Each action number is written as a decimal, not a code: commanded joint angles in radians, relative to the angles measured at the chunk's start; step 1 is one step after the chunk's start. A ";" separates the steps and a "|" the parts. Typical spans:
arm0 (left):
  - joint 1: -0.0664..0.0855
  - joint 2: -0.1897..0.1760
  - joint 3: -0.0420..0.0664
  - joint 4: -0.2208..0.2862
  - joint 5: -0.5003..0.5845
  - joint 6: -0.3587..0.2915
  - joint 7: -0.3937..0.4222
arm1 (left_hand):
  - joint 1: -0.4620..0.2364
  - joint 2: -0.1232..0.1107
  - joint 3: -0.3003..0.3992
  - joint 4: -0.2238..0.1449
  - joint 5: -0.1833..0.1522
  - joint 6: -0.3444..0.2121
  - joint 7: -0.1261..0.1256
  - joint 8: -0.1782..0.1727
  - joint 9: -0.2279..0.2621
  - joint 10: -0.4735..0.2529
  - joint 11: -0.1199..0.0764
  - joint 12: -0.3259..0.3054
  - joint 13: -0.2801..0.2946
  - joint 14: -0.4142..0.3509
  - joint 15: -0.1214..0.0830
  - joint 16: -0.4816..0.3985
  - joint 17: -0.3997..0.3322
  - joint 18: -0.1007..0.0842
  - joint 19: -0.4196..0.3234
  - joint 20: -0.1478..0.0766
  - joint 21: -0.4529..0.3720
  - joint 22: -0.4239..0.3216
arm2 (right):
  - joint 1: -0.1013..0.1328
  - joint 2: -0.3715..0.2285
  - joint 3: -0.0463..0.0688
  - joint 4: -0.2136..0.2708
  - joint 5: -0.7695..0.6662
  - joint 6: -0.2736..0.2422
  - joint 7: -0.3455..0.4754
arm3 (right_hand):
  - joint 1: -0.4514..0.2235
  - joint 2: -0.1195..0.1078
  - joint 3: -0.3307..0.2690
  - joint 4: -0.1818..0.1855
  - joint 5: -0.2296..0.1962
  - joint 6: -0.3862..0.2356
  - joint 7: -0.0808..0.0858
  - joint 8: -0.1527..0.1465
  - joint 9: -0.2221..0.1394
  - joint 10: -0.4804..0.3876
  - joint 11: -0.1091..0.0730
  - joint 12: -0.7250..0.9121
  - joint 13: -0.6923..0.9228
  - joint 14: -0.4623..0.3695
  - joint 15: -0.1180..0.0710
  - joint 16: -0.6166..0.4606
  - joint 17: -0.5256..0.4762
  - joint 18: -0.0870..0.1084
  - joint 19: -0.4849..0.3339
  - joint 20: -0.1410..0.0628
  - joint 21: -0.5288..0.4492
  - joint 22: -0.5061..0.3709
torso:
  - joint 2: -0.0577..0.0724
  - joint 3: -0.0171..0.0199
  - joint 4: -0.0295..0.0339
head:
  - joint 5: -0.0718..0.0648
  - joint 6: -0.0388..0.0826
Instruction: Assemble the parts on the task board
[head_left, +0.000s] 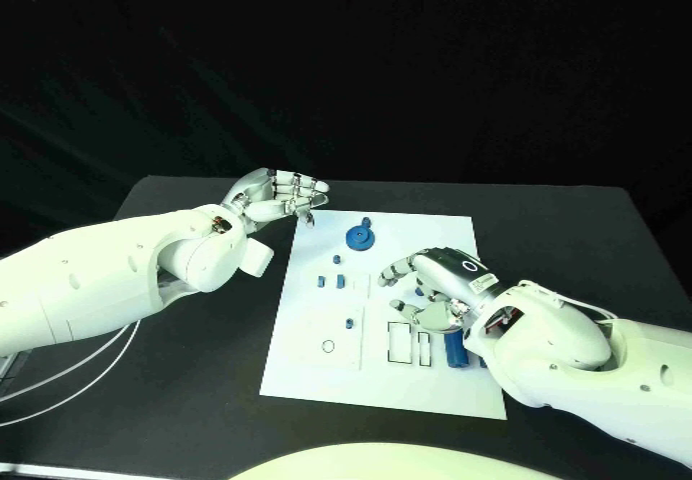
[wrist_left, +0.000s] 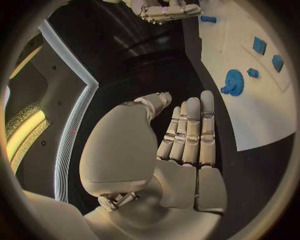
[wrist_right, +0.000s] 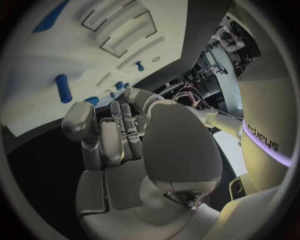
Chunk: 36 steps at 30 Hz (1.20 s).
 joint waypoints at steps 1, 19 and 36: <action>0.000 0.002 0.001 -0.002 0.000 0.019 0.004 | 0.008 0.006 -0.006 0.002 0.005 -0.006 0.000 -0.006 -0.001 -0.006 -0.001 0.006 -0.002 -0.007 0.000 -0.005 -0.001 0.006 -0.003 0.006 -0.005 -0.001 | 0.025 -0.027 0.005 0.005 0.046 0.087 -0.013 | -0.013 -0.015 -0.004 0.010 -0.001 0.005 -0.003 -0.001 -0.002 0.005 -0.002 0.009 0.000 0.015 -0.002 0.019 0.026 -0.015 0.016 -0.002 0.040 0.046 | -0.002 0.0003 -0.0010 | -0.008 0.006; 0.000 0.006 0.001 -0.008 0.001 0.032 -0.003 | 0.006 0.006 -0.007 0.004 0.005 -0.006 0.000 -0.006 -0.001 -0.007 -0.001 0.007 -0.002 -0.007 0.000 -0.005 -0.001 0.005 -0.003 0.007 -0.006 -0.001 | 0.062 -0.021 0.004 -0.111 0.039 0.237 -0.051 | 0.036 0.009 -0.189 0.069 -0.020 -0.001 -0.015 -0.025 -0.013 -0.049 0.000 0.056 -0.015 0.015 0.002 0.024 0.016 -0.013 0.016 -0.002 0.015 0.042 | 0.001 0.0000 0.0011 | -0.021 0.018; 0.000 0.003 0.000 -0.007 0.001 0.046 -0.013 | 0.006 0.006 -0.008 0.004 0.005 -0.006 0.000 -0.006 -0.001 -0.007 -0.001 0.008 -0.002 -0.008 0.001 -0.005 -0.001 0.005 -0.003 0.007 -0.006 -0.002 | 0.048 0.014 -0.001 -0.138 0.020 0.224 -0.054 | 0.044 0.018 -0.101 0.126 -0.049 0.063 -0.005 -0.013 -0.014 0.035 -0.020 0.097 -0.017 0.030 -0.013 0.041 0.036 -0.021 0.036 -0.016 0.061 0.064 | 0.001 0.0002 -0.0003 | -0.032 0.016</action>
